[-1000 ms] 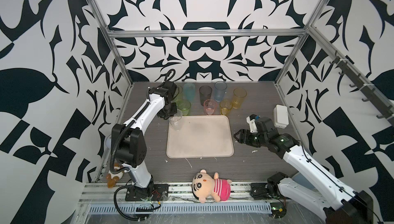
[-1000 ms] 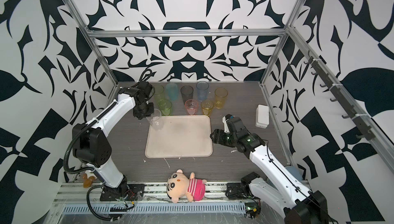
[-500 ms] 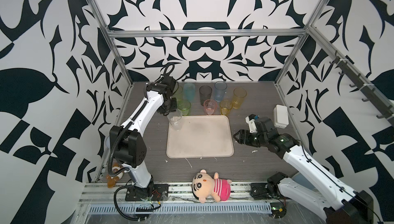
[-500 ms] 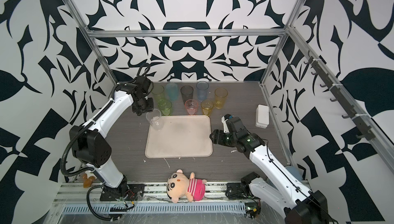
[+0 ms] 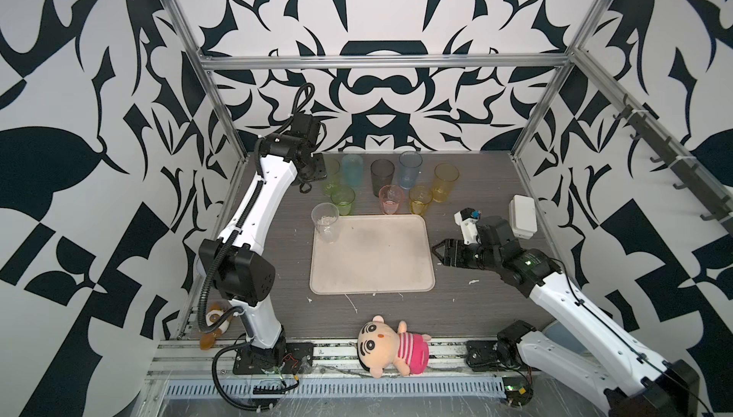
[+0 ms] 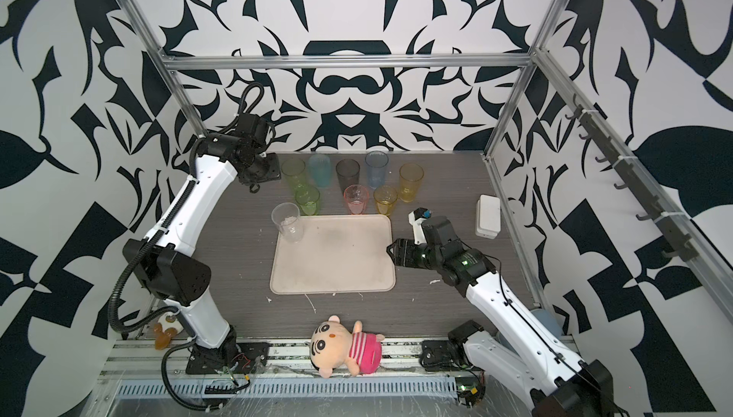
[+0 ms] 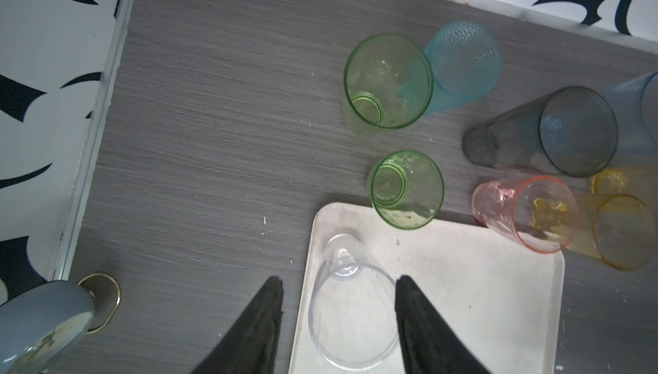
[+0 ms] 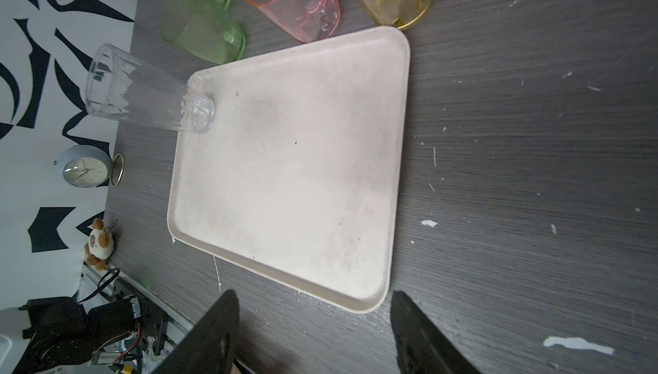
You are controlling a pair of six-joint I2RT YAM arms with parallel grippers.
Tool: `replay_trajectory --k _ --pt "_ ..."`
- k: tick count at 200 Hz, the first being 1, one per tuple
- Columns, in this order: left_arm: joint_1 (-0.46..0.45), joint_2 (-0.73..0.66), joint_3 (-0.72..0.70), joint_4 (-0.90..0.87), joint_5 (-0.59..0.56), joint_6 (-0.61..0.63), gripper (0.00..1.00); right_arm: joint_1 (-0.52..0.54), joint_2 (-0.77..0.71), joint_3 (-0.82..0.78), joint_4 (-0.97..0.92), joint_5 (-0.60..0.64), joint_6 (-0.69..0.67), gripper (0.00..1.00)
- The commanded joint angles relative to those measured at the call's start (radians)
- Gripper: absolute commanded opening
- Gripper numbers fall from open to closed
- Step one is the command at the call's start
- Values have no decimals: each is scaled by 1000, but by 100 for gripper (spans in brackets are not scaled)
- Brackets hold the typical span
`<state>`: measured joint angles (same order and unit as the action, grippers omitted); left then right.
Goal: Place the glasses into the tray
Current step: Pick up the glass from the top-left of the table.
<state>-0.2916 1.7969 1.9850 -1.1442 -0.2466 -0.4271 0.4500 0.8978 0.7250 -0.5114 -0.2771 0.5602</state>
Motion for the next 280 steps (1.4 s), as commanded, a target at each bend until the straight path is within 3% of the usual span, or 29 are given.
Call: replay_trajectory --k 1,117,280 --pt "19 56 52 -18 -13 -22 55 7 -16 34 54 -14 -23 71" --pt "49 219 168 115 7 -84 58 13 -34 -1 73 3 -16 71" --pt "81 411 199 166 76 -119 58 15 -53 5 -29 80 5 70"
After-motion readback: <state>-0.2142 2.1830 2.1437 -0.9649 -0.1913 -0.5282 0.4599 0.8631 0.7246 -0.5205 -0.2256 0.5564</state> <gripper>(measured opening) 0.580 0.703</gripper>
